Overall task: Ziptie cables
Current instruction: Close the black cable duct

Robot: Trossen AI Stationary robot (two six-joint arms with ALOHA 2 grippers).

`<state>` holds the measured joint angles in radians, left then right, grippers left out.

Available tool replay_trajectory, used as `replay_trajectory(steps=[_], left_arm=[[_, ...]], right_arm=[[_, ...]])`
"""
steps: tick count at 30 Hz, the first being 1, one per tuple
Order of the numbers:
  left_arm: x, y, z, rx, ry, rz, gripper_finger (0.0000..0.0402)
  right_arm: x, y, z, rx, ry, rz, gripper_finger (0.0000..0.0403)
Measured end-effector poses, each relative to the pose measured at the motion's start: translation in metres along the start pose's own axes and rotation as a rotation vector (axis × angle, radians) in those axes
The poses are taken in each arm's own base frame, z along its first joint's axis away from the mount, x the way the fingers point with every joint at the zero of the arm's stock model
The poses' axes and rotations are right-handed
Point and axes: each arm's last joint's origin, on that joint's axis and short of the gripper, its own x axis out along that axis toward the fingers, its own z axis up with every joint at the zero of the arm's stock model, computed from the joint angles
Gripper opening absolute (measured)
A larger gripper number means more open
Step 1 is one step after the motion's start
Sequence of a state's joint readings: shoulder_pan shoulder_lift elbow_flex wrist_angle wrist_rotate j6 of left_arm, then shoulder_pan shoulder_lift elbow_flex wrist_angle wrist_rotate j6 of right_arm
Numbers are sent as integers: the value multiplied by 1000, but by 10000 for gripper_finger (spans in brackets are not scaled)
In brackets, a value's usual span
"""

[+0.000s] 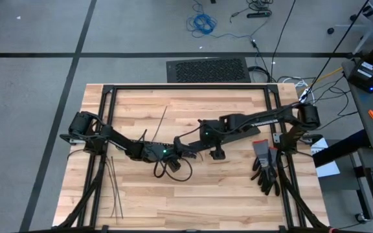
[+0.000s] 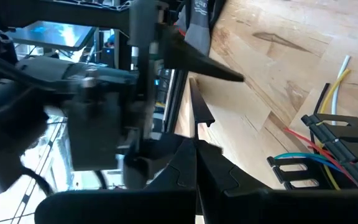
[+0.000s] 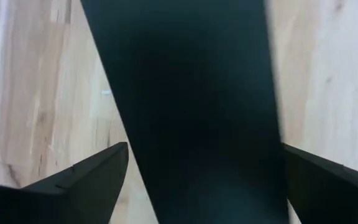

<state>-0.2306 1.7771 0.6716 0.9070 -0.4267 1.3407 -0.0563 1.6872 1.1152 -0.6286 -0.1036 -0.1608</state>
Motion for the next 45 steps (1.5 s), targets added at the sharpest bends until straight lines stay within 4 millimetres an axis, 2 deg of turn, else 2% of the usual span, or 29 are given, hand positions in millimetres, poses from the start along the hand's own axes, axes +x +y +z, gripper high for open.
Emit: replay_trajectory(steps=[5, 9, 13, 24, 27, 30, 32, 38, 41, 45], left_arm=[[0, 0, 0, 2, 0, -3, 0], [1, 0, -1, 0, -1, -4, 0], [1, 0, -2, -12, 3, -9, 0], [1, 0, -3, -25, 11, -6, 0], [1, 1, -4, -136, 32, 12, 5], [3, 6, -11, -423, 124, 102, 22], [4, 8, -16, -523, 175, 138, 37], [5, 6, -21, -556, 235, 143, 83], [3, 4, -21, -589, 267, 158, 100], [-1, -12, -22, -578, 406, 87, 115]], right_arm=[[4, 0, -2, 2, 25, 5, 337], [-1, 0, -2, 2, 20, 4, 285], [-7, 1, -2, 1, 7, 2, 256], [-14, 1, 1, -3, 9, 3, 237], [-14, 2, 0, 10, 13, 9, 217], [-15, 0, 2, 42, 3, -16, 212], [-16, -2, 3, 62, -2, -52, 211], [-16, -2, 0, 52, 27, -79, 210], [-16, -4, -1, 61, 47, -145, 210], [-20, -6, -7, 81, 135, -281, 210]])
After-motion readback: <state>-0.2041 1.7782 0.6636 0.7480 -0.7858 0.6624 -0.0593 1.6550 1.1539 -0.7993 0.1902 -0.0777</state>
